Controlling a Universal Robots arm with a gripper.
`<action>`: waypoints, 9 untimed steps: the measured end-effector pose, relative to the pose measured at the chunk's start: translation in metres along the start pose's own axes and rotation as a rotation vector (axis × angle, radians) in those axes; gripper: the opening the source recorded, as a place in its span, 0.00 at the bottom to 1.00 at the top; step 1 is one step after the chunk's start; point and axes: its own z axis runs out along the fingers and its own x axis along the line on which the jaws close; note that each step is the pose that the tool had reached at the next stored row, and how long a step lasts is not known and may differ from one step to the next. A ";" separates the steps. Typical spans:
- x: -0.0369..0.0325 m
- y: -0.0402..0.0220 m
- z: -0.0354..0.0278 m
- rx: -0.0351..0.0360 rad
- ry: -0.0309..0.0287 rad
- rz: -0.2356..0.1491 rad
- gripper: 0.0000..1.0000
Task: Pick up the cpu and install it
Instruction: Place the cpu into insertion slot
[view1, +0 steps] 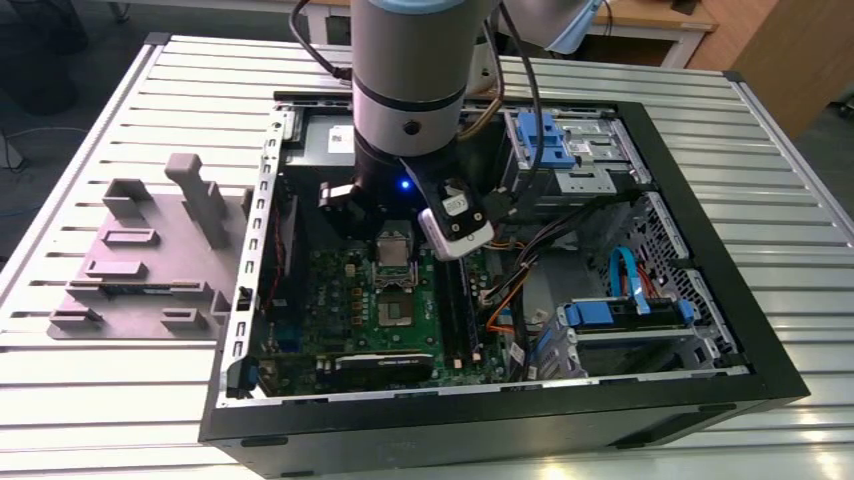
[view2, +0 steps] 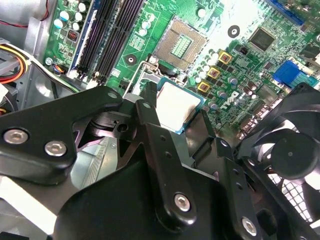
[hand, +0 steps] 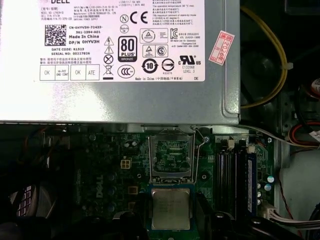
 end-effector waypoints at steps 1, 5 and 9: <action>0.0000 0.0000 0.0001 0.0000 0.0000 0.000 0.47; -0.0001 0.0000 0.0021 -0.0006 -0.0001 0.000 0.47; -0.0001 -0.0002 0.0058 -0.0008 0.0000 0.000 0.47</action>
